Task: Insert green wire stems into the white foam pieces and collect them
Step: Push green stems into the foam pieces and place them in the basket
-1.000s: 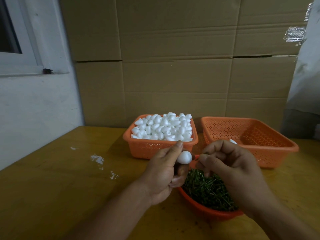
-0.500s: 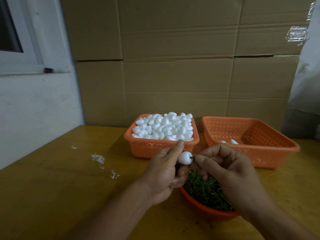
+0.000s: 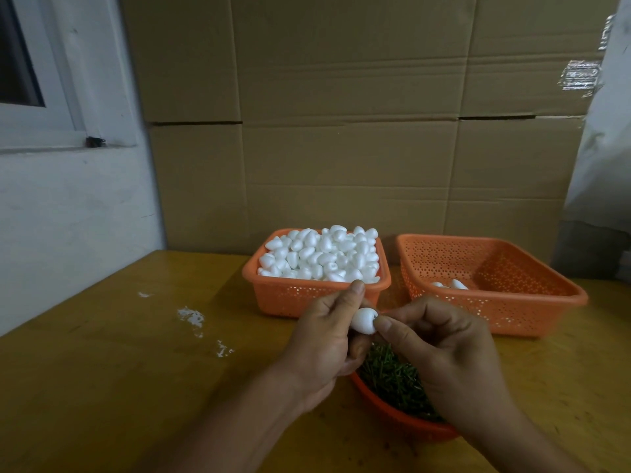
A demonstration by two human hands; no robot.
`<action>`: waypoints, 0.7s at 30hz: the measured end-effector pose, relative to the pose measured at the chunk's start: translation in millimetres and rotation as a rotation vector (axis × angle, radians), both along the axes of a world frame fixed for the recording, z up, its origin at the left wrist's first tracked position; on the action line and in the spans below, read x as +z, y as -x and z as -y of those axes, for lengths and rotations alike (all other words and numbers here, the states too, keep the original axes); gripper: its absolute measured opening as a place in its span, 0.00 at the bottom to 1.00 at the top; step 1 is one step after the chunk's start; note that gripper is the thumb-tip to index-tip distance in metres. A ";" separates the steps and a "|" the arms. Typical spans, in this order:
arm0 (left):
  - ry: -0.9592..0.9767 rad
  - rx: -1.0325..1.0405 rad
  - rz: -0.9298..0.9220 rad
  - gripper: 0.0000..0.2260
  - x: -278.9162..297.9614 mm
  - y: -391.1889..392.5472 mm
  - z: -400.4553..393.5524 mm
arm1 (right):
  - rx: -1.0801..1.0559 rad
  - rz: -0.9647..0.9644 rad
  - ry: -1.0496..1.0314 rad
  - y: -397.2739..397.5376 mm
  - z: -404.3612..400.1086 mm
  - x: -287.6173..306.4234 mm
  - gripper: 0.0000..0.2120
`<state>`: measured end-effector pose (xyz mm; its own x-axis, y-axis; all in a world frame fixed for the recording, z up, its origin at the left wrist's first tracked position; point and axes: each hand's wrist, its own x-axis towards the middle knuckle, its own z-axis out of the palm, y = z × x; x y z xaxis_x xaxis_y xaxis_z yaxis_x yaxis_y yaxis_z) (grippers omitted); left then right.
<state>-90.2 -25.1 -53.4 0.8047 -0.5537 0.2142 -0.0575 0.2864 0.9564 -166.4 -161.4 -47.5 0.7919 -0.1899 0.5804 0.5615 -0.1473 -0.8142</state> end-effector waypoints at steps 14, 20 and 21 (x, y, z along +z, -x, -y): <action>0.004 -0.027 0.039 0.22 0.1 -4.3 -3.9 | -0.184 -0.087 0.165 0.4 5.9 1.3 0.11; 0.081 -0.143 0.070 0.07 2.0 -2.0 -4.9 | -0.207 -0.092 0.115 1.8 8.2 4.7 0.10; 0.079 -0.127 0.080 0.08 2.2 -1.4 -4.2 | -0.213 -0.095 0.111 1.9 7.9 4.8 0.10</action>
<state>-88.8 -21.0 -51.3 0.7078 -0.6291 0.3213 -0.0906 0.3703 0.9245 -168.2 -169.3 -42.7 0.7929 -0.2975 0.5317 0.4297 -0.3457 -0.8342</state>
